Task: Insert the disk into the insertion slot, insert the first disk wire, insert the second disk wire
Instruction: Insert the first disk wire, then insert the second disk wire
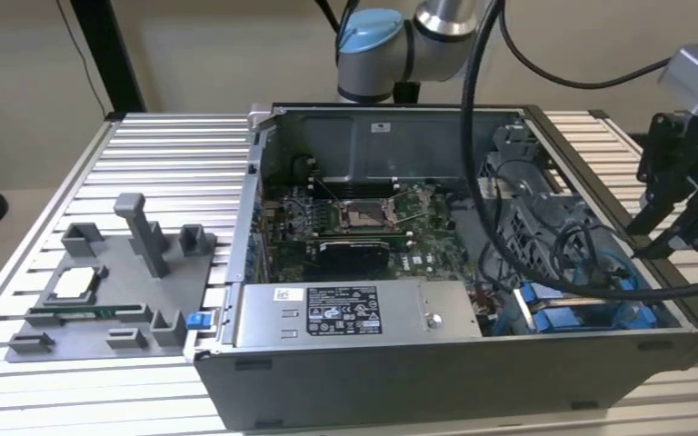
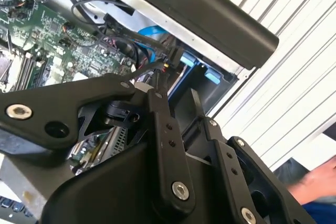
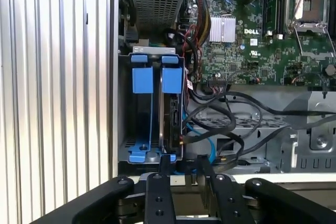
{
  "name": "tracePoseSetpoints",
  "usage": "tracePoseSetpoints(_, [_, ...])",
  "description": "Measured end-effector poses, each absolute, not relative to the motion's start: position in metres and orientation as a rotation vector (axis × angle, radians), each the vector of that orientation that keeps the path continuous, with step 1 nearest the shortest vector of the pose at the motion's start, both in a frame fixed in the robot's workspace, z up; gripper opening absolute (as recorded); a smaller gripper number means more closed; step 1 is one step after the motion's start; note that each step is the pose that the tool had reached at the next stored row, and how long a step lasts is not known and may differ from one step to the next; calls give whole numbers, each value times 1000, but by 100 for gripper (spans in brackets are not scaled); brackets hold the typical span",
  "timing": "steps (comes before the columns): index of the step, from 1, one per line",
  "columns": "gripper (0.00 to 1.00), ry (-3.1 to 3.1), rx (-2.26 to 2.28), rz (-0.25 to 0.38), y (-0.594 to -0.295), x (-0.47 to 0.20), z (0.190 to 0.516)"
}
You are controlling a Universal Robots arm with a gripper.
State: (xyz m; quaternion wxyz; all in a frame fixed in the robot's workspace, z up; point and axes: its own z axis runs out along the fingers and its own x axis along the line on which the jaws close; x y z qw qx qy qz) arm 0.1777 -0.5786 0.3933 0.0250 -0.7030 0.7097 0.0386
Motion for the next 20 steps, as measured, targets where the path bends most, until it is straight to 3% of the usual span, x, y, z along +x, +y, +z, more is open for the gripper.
tracePoseSetpoints(20, [100, 2202, -2183, 139, -579, 200, 393])
